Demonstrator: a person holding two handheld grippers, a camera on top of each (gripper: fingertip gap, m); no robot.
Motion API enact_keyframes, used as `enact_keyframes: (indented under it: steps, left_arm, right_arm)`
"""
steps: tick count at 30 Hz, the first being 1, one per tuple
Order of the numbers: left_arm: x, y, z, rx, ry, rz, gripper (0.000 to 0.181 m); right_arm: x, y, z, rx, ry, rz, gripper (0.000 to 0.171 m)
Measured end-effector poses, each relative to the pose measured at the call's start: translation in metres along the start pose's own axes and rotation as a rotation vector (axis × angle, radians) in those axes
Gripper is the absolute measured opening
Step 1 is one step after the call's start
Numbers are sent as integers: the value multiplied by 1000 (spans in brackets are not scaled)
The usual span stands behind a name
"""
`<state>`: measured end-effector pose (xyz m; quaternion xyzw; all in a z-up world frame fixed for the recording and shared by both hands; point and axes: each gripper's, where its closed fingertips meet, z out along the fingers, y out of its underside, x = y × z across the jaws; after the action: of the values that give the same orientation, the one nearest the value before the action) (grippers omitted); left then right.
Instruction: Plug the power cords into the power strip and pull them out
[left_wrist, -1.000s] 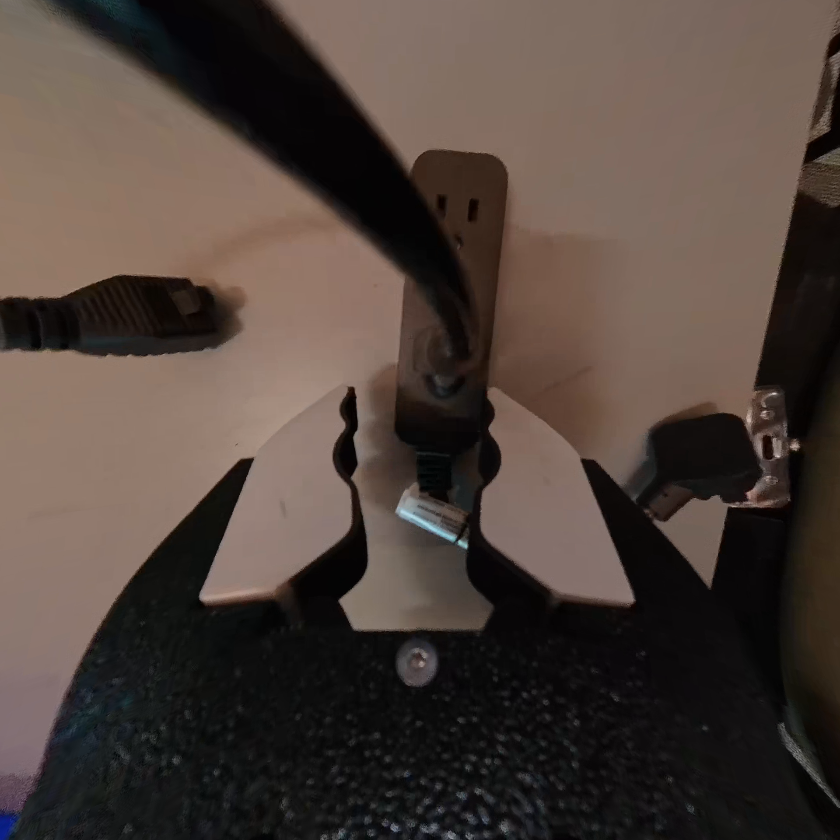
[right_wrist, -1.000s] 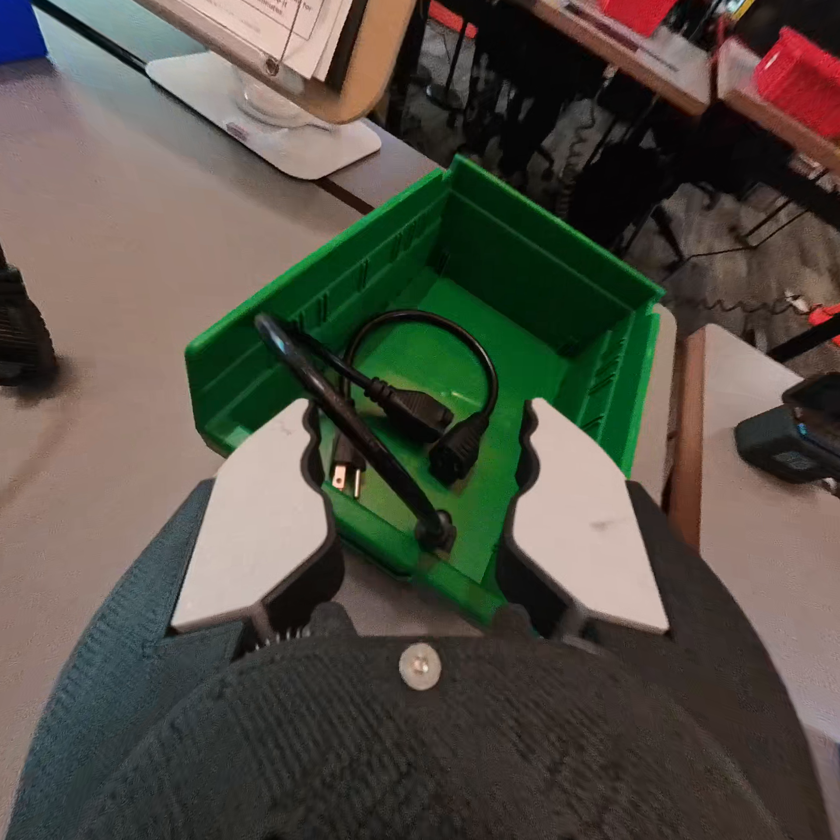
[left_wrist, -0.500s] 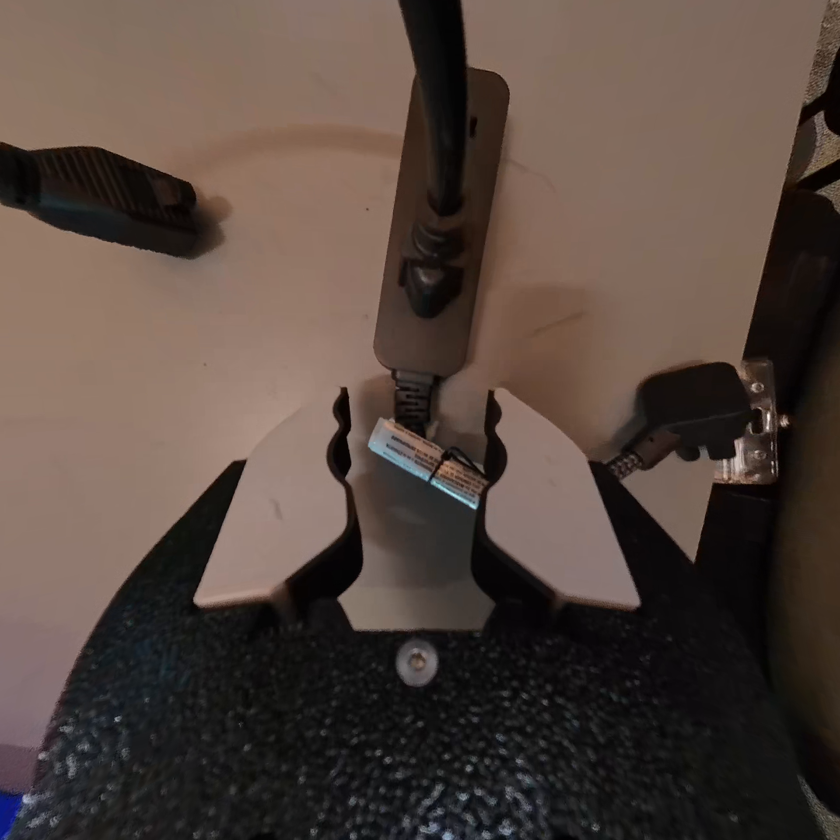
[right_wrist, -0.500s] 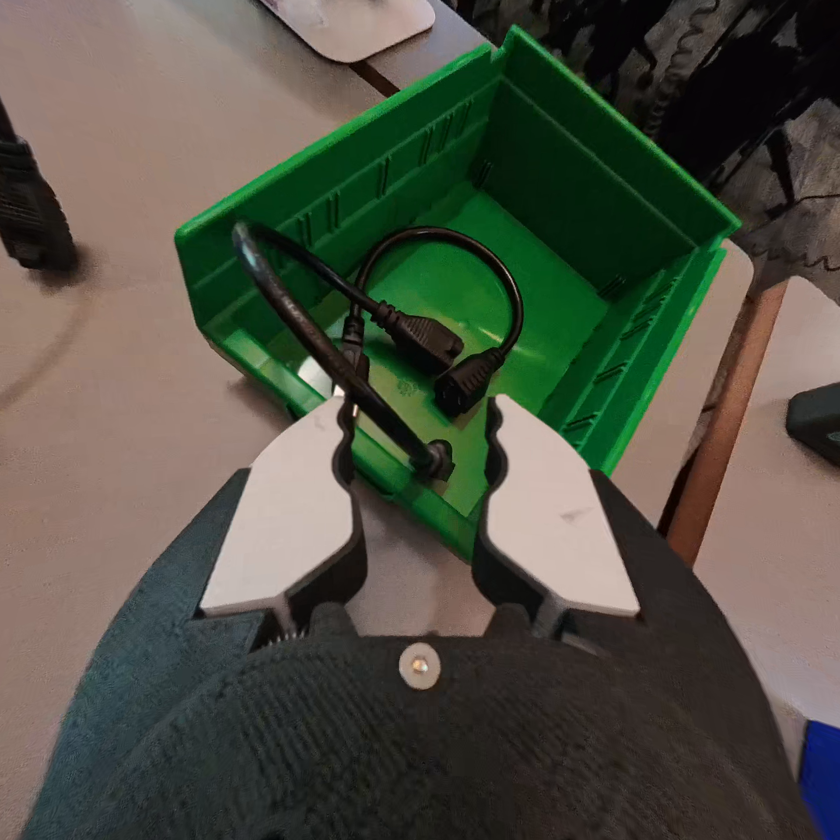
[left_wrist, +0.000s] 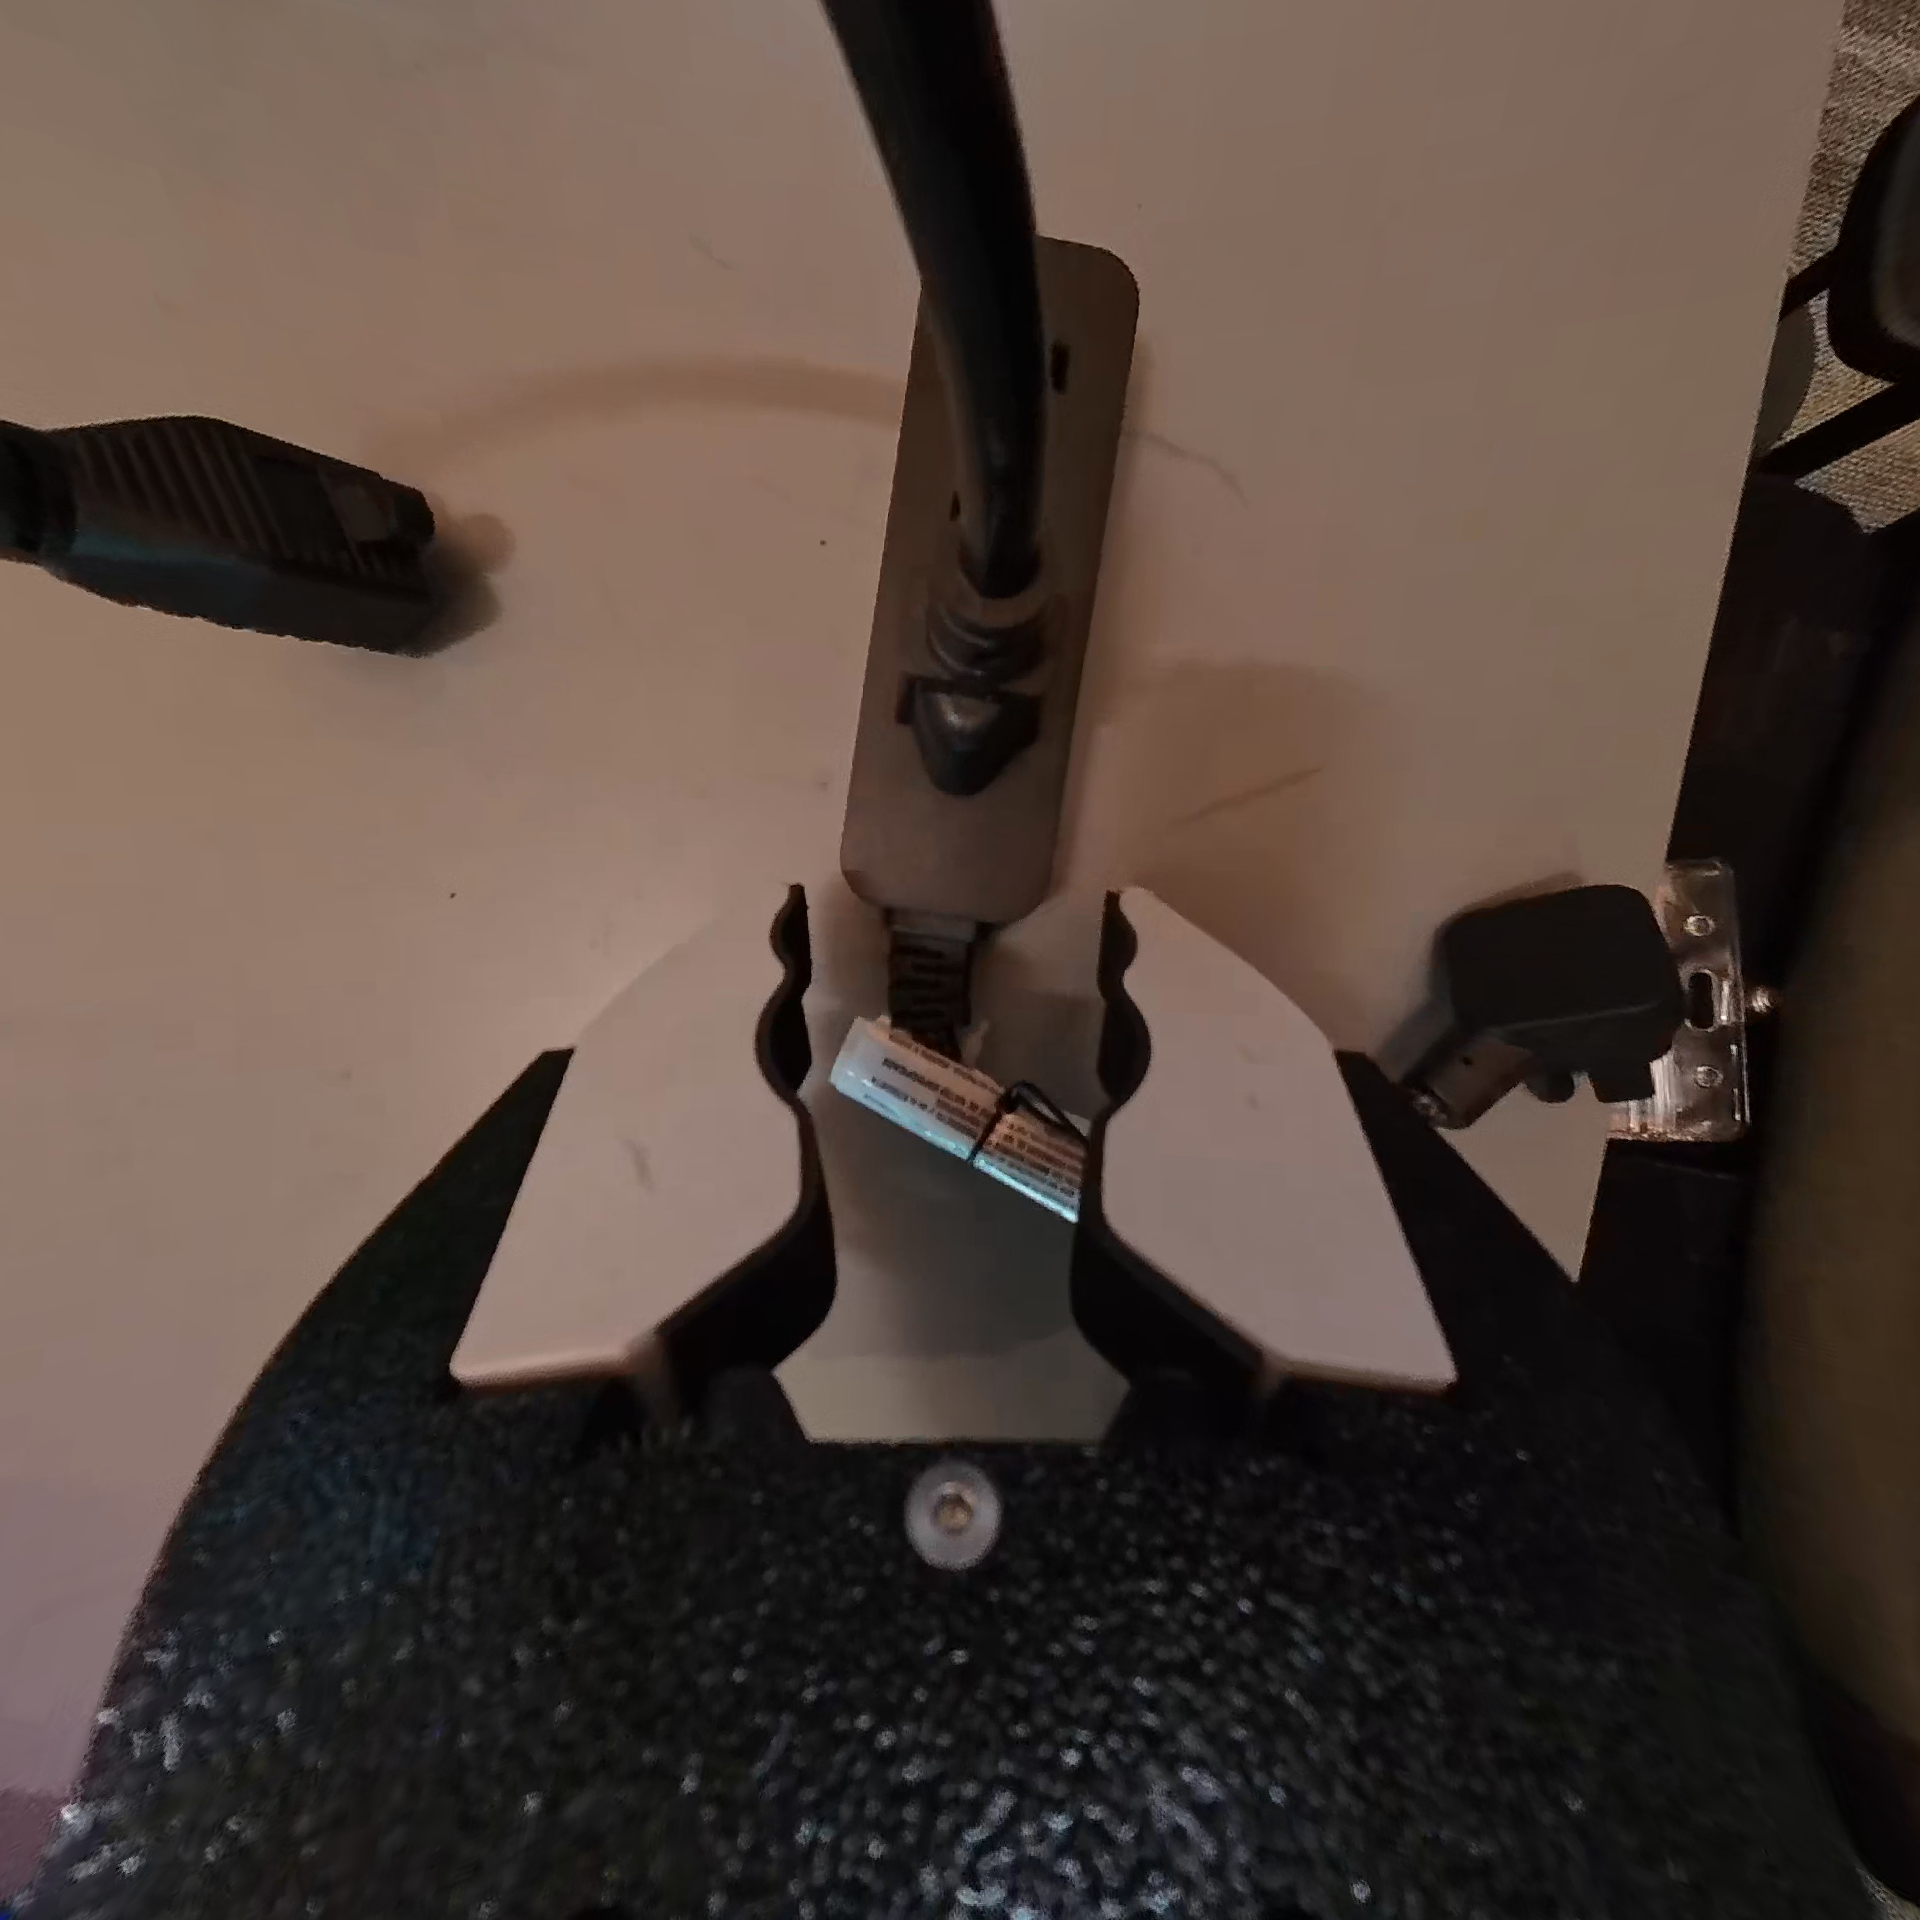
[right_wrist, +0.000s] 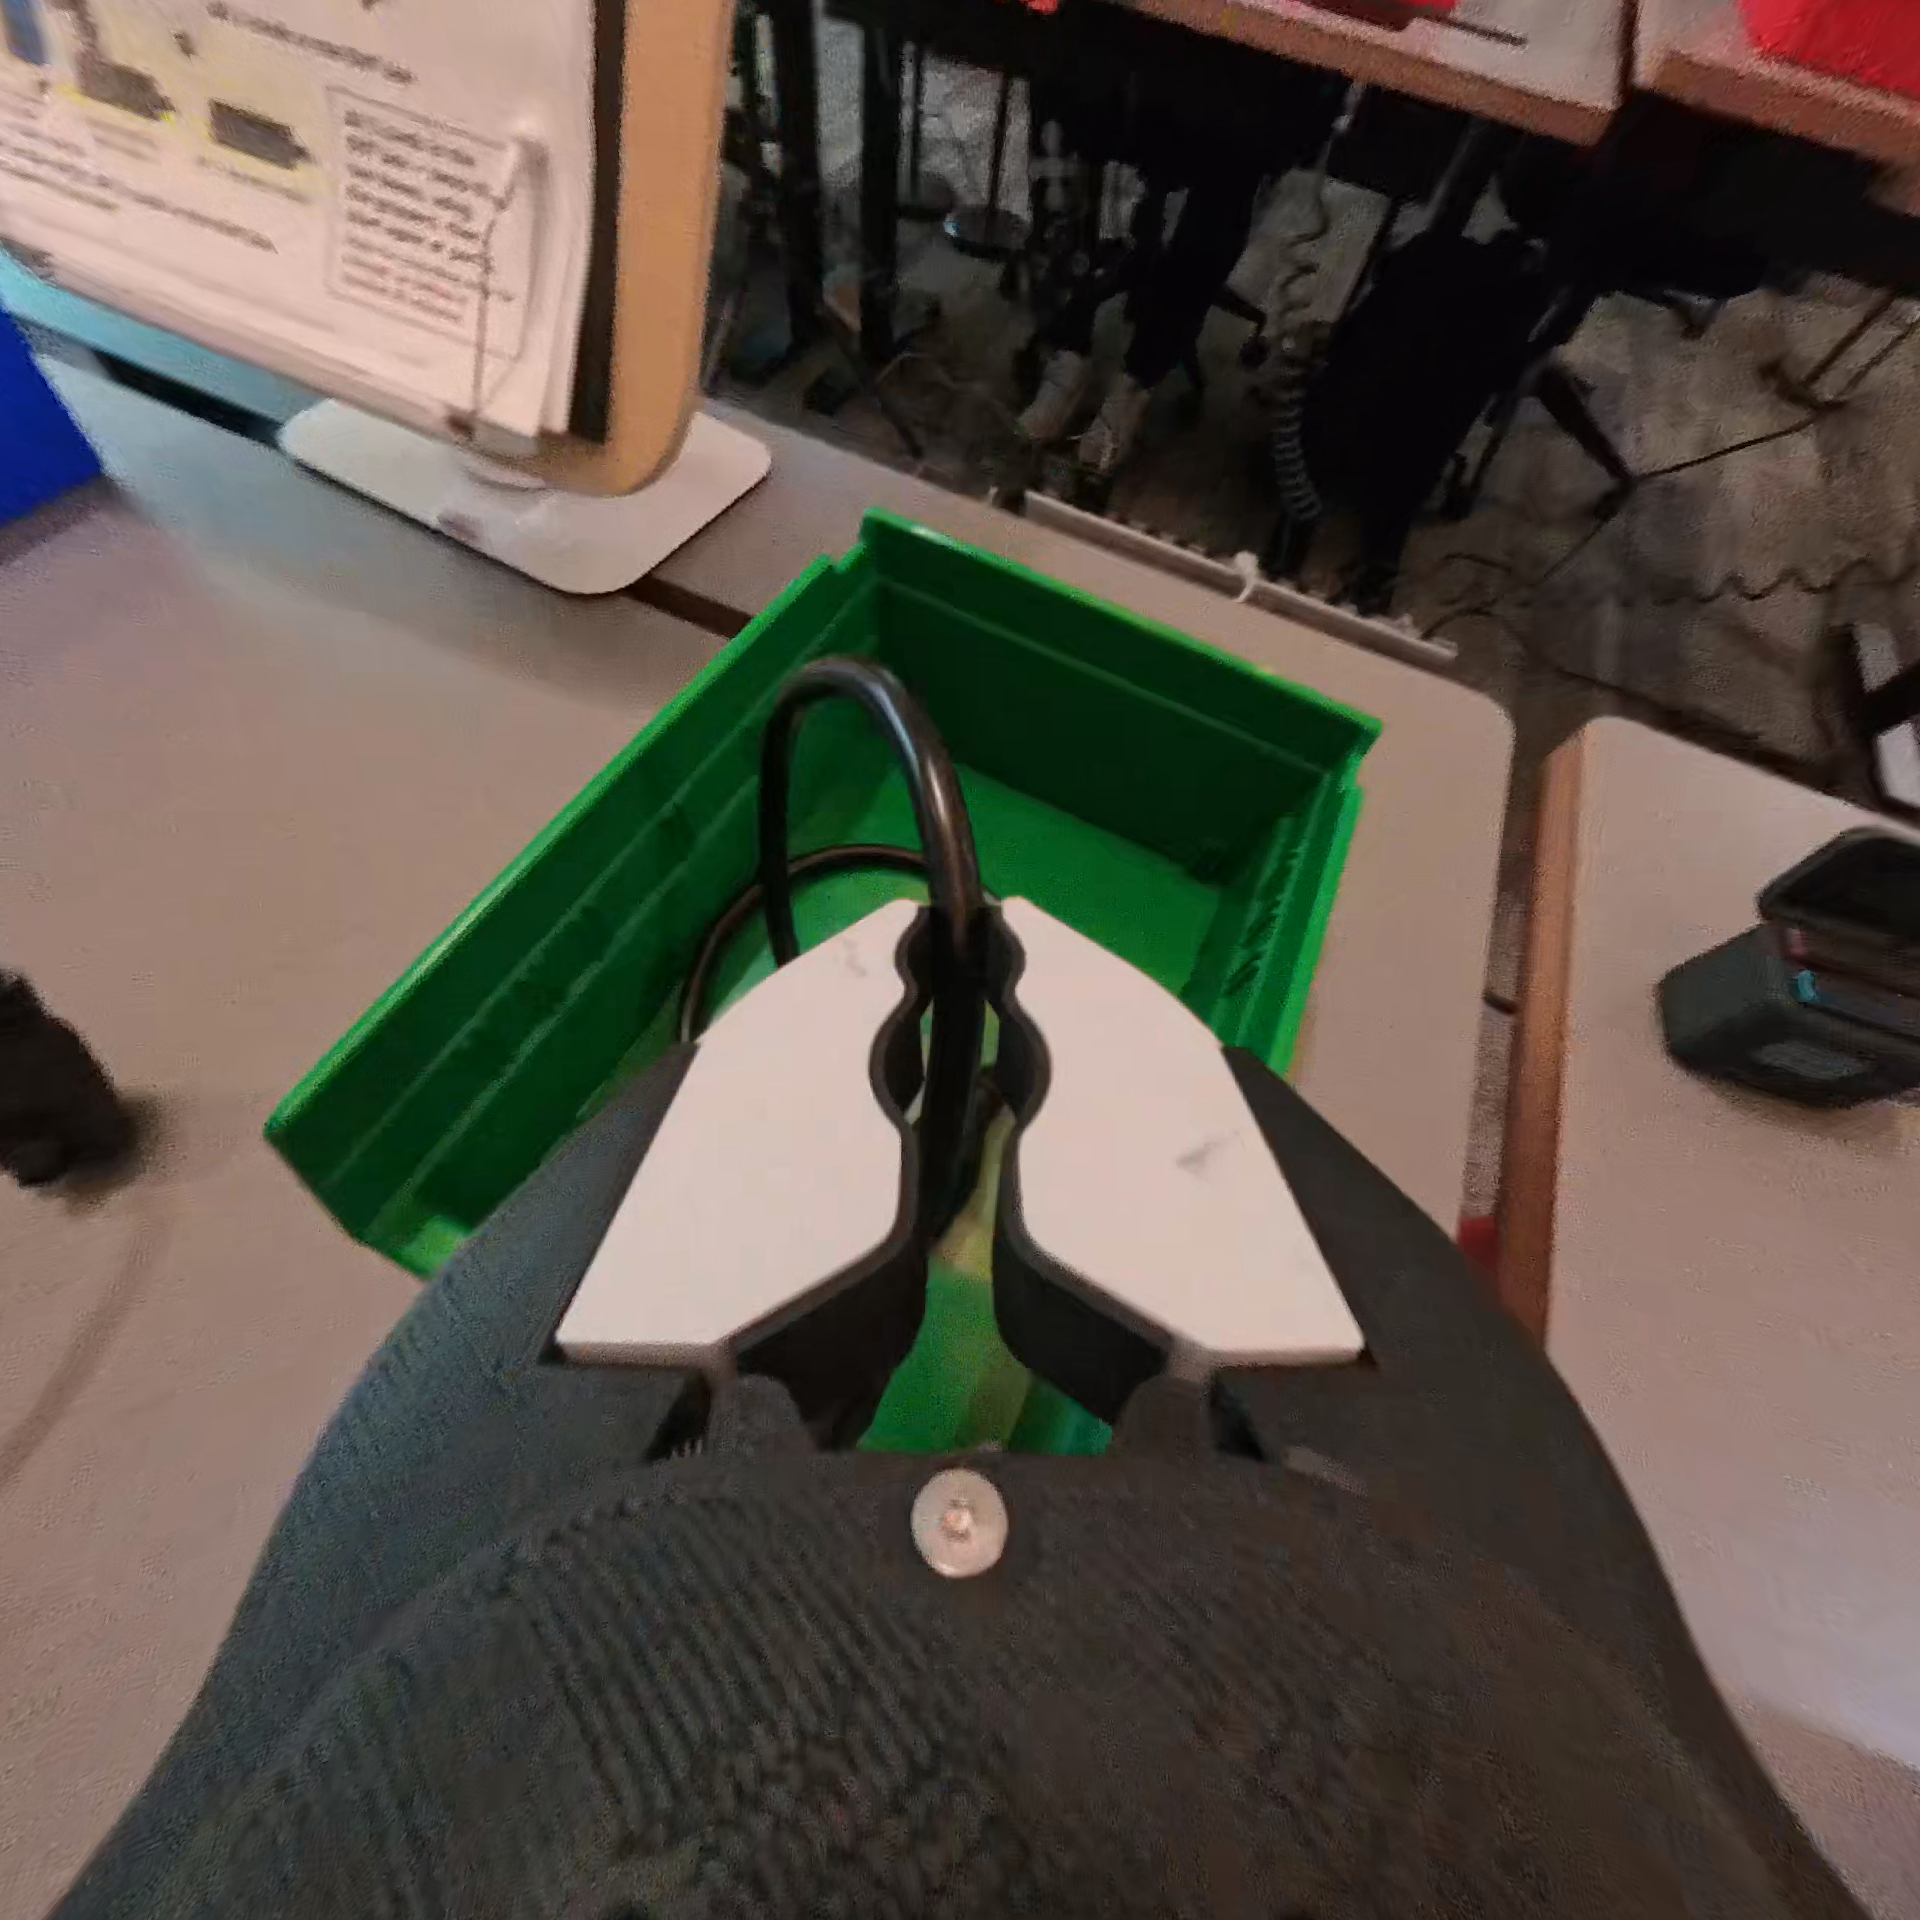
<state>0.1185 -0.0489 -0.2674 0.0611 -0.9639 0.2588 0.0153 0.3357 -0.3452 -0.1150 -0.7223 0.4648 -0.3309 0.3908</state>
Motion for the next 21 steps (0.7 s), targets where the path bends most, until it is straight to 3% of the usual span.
enact_keyframes:
  steps: [6,10,12,14,16,18,21]
  left_arm:
    - [2,-4,1,19,24,-1,52]
    - [1,-5,3,17,34,1,52]
    - [3,-5,5,20,42,1,52]
    - [5,-4,7,20,50,2,52]
    - [6,-2,8,20,57,1,53]
    - [6,0,8,16,57,3,53]
    - [4,0,6,16,47,-1,52]
  right_arm:
    - [16,-45,18,115,113,-111,9]
    - [43,-54,22,161,317,-139,9]
    - [44,-52,27,198,333,-145,9]
    - [22,-31,46,129,210,-197,8]
    - [-17,9,65,-49,-15,-255,9]
    - [-52,41,67,-158,-196,-277,28]
    - [-66,66,55,-217,-206,-239,52]
